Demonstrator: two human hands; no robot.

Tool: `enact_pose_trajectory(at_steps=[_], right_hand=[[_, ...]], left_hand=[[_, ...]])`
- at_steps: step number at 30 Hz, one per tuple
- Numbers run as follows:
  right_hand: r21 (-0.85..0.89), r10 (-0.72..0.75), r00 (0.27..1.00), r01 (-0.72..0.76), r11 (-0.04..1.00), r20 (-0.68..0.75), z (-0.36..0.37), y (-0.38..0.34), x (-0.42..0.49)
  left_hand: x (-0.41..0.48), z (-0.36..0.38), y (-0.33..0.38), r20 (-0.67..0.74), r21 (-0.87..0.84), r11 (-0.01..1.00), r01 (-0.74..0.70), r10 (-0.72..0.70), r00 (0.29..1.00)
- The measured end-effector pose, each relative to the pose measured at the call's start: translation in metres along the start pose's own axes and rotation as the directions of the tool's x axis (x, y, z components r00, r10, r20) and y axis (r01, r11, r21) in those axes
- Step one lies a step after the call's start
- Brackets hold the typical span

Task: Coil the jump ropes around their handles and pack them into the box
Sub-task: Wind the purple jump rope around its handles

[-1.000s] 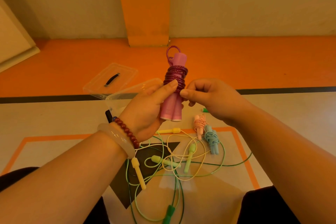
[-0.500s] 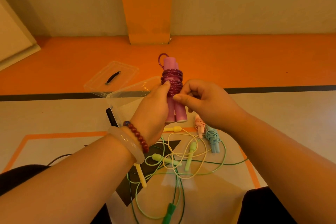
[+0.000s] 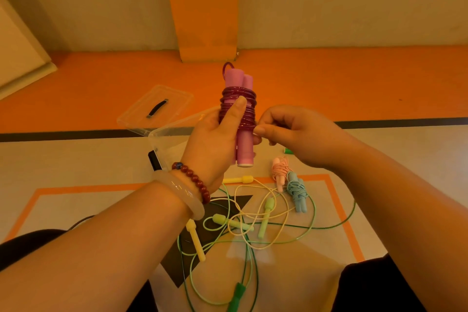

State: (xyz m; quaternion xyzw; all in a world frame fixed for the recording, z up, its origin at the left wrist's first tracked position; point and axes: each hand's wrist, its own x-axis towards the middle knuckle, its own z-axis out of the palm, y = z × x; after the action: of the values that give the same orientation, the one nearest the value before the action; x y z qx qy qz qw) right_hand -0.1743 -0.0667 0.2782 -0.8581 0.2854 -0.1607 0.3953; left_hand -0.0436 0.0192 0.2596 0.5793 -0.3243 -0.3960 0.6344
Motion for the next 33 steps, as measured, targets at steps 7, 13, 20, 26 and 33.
enact_pose_trajectory(at_steps=[7,13,20,26,33], right_hand=[[0.042,-0.01,0.998,0.007,0.999,0.066,-0.001,0.002,-0.003],[0.271,0.016,0.999,-0.03,0.962,0.052,0.006,0.005,-0.003],[0.335,0.039,0.999,-0.043,0.941,0.02,0.011,0.007,0.0],[0.312,0.004,1.0,0.0,0.95,-0.011,0.011,0.003,-0.002],[0.173,0.008,0.999,-0.002,0.985,-0.035,0.024,-0.001,-0.003]], left_hand=[[-0.002,-0.006,0.009,0.099,-0.147,0.979,0.138,-0.124,0.987],[-0.002,-0.008,0.009,0.129,-0.185,0.961,0.203,-0.181,0.975],[0.003,-0.013,0.006,0.127,-0.252,0.954,0.164,-0.136,0.983],[0.002,-0.014,0.004,0.116,-0.2,0.963,0.181,-0.161,0.98],[-0.001,-0.001,-0.007,0.106,-0.271,0.926,0.261,-0.241,0.965]])
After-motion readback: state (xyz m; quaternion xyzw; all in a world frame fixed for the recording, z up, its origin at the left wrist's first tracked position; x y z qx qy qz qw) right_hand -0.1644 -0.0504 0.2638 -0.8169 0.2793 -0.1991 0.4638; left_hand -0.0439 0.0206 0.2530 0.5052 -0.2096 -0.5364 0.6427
